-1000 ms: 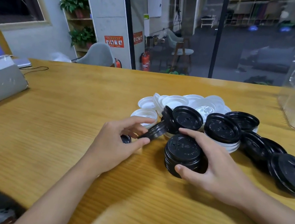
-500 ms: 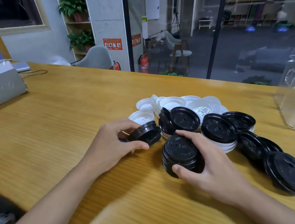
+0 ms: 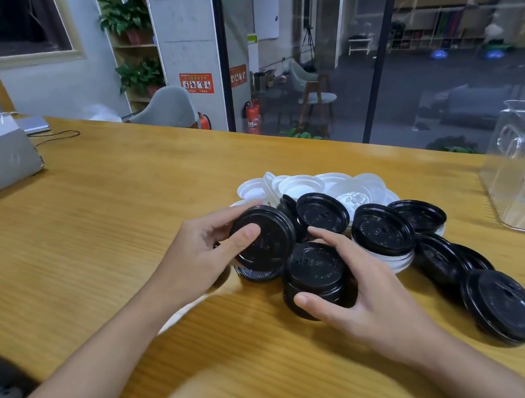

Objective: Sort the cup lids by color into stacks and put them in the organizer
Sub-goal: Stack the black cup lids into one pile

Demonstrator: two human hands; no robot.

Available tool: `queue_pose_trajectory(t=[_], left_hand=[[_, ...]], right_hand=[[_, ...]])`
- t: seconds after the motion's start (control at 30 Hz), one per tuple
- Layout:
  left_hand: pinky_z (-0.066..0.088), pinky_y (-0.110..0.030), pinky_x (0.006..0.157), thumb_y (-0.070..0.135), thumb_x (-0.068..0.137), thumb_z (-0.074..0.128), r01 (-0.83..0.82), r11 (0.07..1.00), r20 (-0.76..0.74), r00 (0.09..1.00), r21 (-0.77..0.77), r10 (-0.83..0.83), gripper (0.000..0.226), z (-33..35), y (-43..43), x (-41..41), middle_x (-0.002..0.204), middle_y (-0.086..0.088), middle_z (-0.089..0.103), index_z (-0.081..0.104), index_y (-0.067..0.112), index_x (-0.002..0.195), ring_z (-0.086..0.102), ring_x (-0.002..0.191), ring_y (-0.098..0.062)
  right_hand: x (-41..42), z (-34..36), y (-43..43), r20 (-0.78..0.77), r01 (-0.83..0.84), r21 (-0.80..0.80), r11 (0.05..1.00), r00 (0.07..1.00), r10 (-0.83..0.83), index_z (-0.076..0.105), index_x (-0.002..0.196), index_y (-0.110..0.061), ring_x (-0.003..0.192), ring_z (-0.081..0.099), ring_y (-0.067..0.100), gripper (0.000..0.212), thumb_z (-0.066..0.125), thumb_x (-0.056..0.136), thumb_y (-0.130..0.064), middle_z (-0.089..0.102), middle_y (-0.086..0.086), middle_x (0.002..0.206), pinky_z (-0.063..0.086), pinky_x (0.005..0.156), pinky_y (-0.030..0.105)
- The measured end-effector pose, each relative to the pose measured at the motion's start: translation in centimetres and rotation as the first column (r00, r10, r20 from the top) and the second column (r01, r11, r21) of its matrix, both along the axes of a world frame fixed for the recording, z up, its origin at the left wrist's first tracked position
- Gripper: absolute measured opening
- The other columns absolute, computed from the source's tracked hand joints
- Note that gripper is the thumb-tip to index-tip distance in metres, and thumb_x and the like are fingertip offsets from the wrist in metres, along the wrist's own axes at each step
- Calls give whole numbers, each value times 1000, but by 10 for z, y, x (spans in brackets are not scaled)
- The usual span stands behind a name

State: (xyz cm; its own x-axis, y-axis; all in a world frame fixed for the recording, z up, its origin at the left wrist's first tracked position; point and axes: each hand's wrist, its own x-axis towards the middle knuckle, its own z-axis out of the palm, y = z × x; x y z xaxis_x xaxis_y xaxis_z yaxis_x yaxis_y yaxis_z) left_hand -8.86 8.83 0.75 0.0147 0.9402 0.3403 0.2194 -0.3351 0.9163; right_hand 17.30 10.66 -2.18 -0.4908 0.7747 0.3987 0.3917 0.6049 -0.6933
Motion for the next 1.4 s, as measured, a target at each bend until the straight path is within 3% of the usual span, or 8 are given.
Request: queue_pose_trajectory(t=[0.13, 0.2, 0.3, 0.53, 0.73, 0.83, 1.03, 1.4], left_hand=[[61, -40, 94, 35, 99, 70, 109, 991, -124, 985, -72, -118, 44, 5, 10, 8, 125, -1, 75, 65, 29, 142, 75, 108, -26], [62, -45, 90, 33, 95, 77, 118, 992, -187, 974, -55, -126, 40, 9, 15, 13, 110, -10, 73, 70, 31, 134, 72, 94, -37], [62, -42, 77, 30, 83, 88, 75, 997, -211, 975, -6, -75, 31, 12, 19, 25, 98, -2, 77, 72, 26, 110, 68, 74, -23], [59, -29, 65, 28, 91, 83, 65, 976, -335, 942, 208, 8, 17, 1, 18, 37, 82, 6, 75, 74, 13, 92, 74, 75, -18], [43, -18, 64, 65, 71, 82, 82, 965, -521, 851, 248, 61, 51, -4, 9, 36, 99, 13, 71, 70, 30, 105, 62, 79, -16], [48, -23, 68, 53, 72, 87, 106, 968, -490, 872, 228, 20, 48, -3, 9, 34, 104, 16, 70, 71, 30, 111, 63, 84, -18], [56, -42, 102, 18, 79, 82, 243, 964, -401, 898, 107, -182, 48, 1, 7, 22, 135, 9, 63, 73, 25, 125, 59, 132, -23], [57, -35, 86, 40, 79, 89, 70, 991, -318, 948, 118, -29, 43, 0, 2, 35, 108, 11, 73, 72, 31, 117, 68, 106, -16]], right_hand=[[0, 2, 0, -4, -34, -17, 999, 999, 34, 35, 156, -41, 129, 59, -1, 89, 87, 83, -43, 60, -29, 135, 45, 108, 21], [1, 4, 0, 5, -38, -21, 999, 999, 38, 29, 157, -47, 128, 60, 1, 95, 87, 83, -41, 59, -31, 135, 45, 109, 23], [1, 4, -1, 10, -55, -4, 998, 998, 55, 31, 157, -45, 132, 58, 1, 93, 87, 83, -42, 59, -27, 139, 46, 110, 27], [0, 2, 0, 12, -26, 14, 1000, 1000, 26, 46, 148, -34, 129, 58, -2, 76, 85, 84, -49, 61, -28, 134, 46, 104, 19], [-2, 1, -1, 22, -11, 24, 1000, 1000, 10, 50, 144, -31, 122, 62, 2, 71, 85, 84, -45, 65, -26, 126, 48, 98, 19], [-1, 1, 0, 11, -19, 13, 1000, 1000, 18, 48, 147, -31, 124, 62, 2, 75, 87, 84, -42, 64, -26, 129, 48, 100, 20], [0, 2, 1, 1, -36, -29, 999, 999, 36, 36, 157, -35, 135, 57, 2, 93, 83, 80, -54, 59, -24, 144, 47, 112, 33], [0, 1, 0, -14, -17, -1, 1000, 1000, 17, 49, 147, -35, 128, 62, 3, 77, 84, 81, -53, 64, -26, 133, 50, 105, 29]])
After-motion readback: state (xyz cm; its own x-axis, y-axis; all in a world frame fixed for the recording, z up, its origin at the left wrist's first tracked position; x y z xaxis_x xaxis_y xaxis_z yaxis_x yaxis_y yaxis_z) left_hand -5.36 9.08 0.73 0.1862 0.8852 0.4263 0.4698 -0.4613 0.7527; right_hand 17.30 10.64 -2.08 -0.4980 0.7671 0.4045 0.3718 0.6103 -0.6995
